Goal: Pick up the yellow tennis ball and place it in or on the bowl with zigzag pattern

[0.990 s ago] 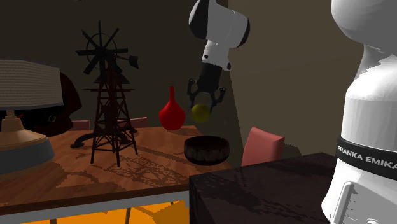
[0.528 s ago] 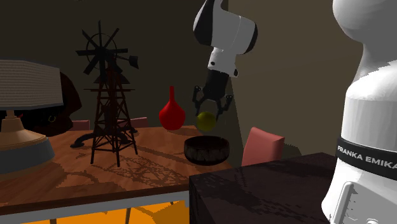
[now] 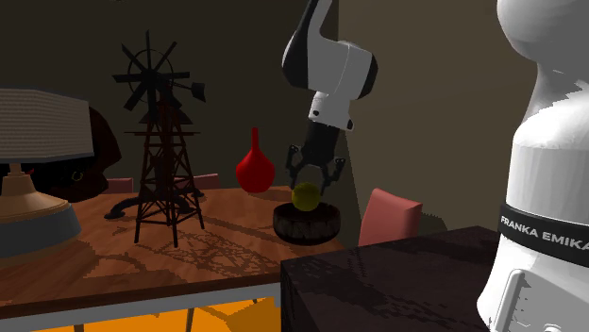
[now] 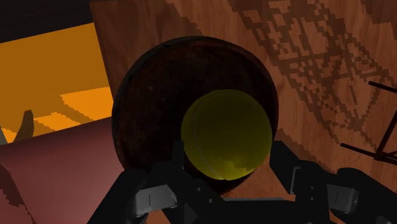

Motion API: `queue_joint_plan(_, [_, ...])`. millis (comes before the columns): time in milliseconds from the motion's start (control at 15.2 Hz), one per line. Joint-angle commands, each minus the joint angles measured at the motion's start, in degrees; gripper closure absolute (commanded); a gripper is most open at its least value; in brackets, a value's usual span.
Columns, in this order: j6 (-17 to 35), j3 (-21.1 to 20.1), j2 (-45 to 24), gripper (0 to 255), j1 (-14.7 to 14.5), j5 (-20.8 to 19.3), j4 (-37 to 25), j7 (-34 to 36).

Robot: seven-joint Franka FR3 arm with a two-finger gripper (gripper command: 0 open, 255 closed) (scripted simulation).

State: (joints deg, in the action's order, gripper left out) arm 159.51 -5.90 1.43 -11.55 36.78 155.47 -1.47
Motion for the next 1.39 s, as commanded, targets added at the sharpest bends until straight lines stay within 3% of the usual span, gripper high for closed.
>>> queue_joint_plan(0, [1.58, -0.13, -2.16, 255, -0.29, 2.26, -0.50, -2.08])
queue_joint_plan(528, [1.58, -0.17, -2.16, 255, -0.26, 2.26, -0.50, -2.08])
queue_joint_plan(594, [1.58, -0.17, -2.16, 0, -0.26, 2.26, -0.50, -2.09])
queue_joint_plan(924, [1.58, -0.17, -2.16, 0, -0.26, 2.26, -0.50, -2.09])
queue_joint_plan(1188, [-6.36, 1.18, 7.60, 0, 1.89, -6.56, 1.23, 4.49])
queue_joint_plan(1320, [-6.37, 1.06, 7.61, 0, 2.01, -6.53, 1.22, 4.47])
